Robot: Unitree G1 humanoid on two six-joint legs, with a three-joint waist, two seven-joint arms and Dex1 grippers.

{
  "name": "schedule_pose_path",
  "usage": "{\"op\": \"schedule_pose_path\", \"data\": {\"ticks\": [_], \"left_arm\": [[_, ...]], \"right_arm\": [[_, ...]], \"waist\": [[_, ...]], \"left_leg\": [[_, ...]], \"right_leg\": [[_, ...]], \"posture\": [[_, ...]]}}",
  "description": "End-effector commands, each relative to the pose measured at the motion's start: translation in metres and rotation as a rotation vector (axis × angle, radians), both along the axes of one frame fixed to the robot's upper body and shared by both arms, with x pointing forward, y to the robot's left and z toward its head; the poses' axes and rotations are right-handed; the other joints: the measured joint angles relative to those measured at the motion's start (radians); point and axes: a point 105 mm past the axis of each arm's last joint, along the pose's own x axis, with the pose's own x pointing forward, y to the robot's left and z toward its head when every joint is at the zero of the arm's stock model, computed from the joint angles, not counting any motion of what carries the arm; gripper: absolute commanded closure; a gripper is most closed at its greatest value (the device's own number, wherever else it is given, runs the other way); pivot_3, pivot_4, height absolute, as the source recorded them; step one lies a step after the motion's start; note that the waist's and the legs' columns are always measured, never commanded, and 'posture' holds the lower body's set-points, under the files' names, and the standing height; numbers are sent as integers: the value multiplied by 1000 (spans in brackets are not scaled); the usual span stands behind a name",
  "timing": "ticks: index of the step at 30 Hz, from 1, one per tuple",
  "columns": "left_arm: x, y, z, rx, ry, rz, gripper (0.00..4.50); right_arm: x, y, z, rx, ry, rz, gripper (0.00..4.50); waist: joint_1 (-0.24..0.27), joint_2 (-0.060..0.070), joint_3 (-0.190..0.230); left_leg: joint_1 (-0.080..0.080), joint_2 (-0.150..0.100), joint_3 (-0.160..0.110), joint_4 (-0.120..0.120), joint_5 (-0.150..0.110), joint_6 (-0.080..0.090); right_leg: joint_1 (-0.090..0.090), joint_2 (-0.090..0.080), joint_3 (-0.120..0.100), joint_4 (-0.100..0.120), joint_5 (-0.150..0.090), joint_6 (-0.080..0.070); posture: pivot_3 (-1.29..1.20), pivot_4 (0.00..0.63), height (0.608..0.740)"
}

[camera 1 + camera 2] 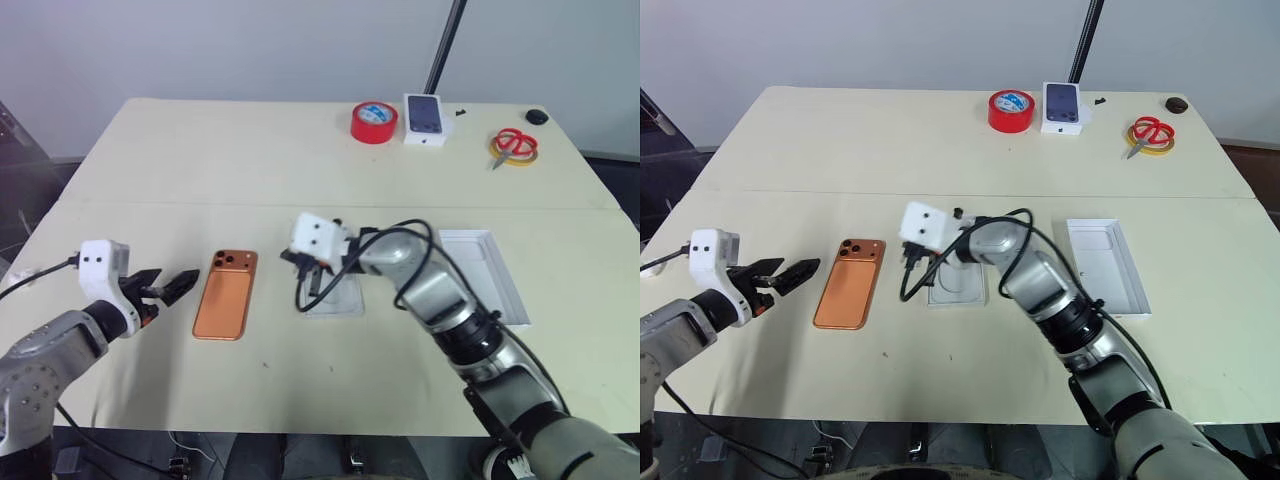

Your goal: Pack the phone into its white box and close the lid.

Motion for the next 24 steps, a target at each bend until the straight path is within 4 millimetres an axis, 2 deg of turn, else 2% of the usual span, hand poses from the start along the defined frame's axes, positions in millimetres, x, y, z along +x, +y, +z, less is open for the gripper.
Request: {"op": "schedule_pose_path", "data": {"ticks": [1,4,8,11,15,24], "left_arm": [[-3,1,-5,-48,75,20,33],[-5,-16,-7,-104,113,-46,33],[-11,-43,-21,-146,234,-167,33],[-10,-53,-26,-180,261,-191,33],[-12,-74,-34,-214,292,-247,33],[-17,-112,-33,-291,298,-364,33]], "right_arm": [[-6,16,4,-26,-22,58,4500],[-8,21,-8,-113,-29,93,4500],[-11,24,-25,-216,-71,145,4500],[-12,24,-32,-250,-88,161,4500],[-12,27,-35,-257,-84,162,4500],[-12,26,-36,-256,-87,152,4500]], "waist": [[0,0,0],[2,-1,0],[2,-1,-1],[2,-1,-1],[5,0,-3],[9,1,-5]], "left_leg": [[0,0,0,0,0,0],[0,0,0,0,0,0],[0,-1,-1,0,0,0],[0,-1,-1,0,0,0],[1,-1,-1,0,0,0],[2,-3,-1,0,0,0]], "right_leg": [[0,0,0,0,0,0],[0,-1,-1,0,0,0],[0,-1,-1,0,0,0],[1,-2,-1,0,0,0],[2,-2,-1,0,0,0],[3,-4,-1,-1,0,0]], "posture": [[0,150,732],[0,150,732],[0,150,732],[0,150,732],[0,150,732],[0,150,732]]}}
